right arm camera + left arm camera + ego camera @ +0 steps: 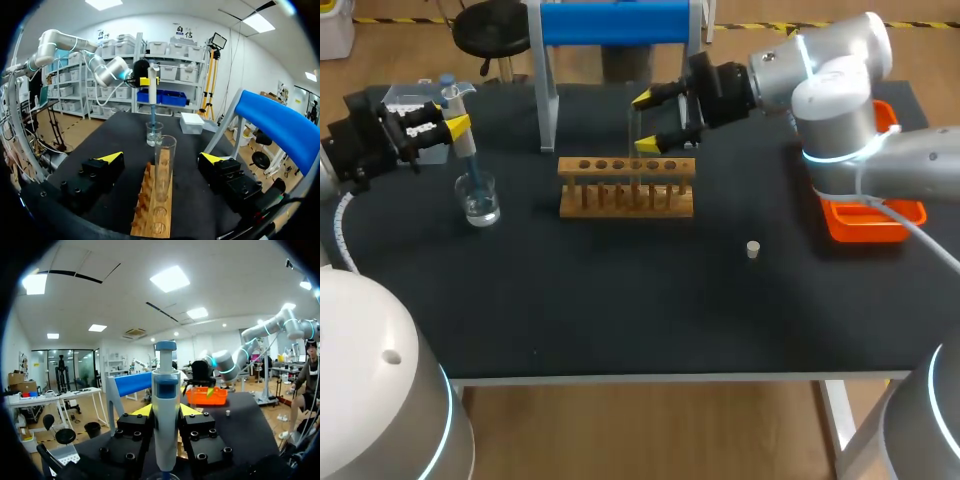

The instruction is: Invert the test tube, pick up the pipette, mount the tip to pipette, aspirate from beaker and dispense into the tube, eject the tip, return the pipette, and cap with the stopper.

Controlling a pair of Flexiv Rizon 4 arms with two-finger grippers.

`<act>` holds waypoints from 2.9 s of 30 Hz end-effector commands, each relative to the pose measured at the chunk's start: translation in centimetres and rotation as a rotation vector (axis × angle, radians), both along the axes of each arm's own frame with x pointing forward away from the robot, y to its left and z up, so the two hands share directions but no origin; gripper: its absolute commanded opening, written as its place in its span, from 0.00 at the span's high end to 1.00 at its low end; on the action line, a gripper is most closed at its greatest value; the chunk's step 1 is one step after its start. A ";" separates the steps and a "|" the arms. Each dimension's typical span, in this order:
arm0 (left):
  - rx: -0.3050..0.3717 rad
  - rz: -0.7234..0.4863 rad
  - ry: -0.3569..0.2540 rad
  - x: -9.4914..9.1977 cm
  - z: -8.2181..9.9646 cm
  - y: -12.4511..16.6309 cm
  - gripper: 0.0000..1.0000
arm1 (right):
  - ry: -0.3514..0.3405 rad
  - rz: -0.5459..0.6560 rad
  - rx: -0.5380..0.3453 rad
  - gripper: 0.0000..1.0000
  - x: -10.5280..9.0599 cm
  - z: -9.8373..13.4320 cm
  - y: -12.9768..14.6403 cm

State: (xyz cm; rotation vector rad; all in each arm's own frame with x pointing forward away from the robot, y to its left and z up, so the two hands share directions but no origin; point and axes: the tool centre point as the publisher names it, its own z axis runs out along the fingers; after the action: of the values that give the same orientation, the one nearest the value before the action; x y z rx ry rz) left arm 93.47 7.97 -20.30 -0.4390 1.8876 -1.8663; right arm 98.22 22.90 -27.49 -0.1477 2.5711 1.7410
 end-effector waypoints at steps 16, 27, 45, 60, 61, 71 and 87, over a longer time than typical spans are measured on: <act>0.000 -0.001 0.001 0.0 0.0 0.0 1.00 | -0.037 -0.041 -0.062 0.00 0.2 -2.2 1.9; 0.000 -0.001 0.001 0.0 0.0 0.0 1.00 | -0.058 -0.066 -0.088 0.00 0.3 -2.4 2.4; 0.000 -0.001 0.001 0.0 0.0 0.0 1.00 | -0.078 -0.096 -0.106 0.00 1.0 -2.2 2.5; 0.000 -0.001 0.001 0.0 0.0 0.0 1.00 | -0.078 -0.096 -0.106 0.00 1.0 -2.2 2.5; 0.000 -0.001 0.001 0.0 0.0 0.0 1.00 | -0.078 -0.096 -0.106 0.00 1.0 -2.2 2.5; 0.000 -0.001 0.001 0.0 0.0 0.0 1.00 | -0.078 -0.096 -0.106 0.00 1.0 -2.2 2.5; 0.099 0.006 -0.067 -0.6 6.0 -0.8 1.00 | -0.078 -0.096 -0.106 0.00 1.0 -2.2 2.5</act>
State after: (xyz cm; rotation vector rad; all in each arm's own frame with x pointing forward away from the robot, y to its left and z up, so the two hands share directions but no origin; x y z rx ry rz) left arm 93.41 7.58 -15.72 -0.3272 1.8973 -1.7885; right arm 99.27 25.42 -29.76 -0.0919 2.5676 1.5392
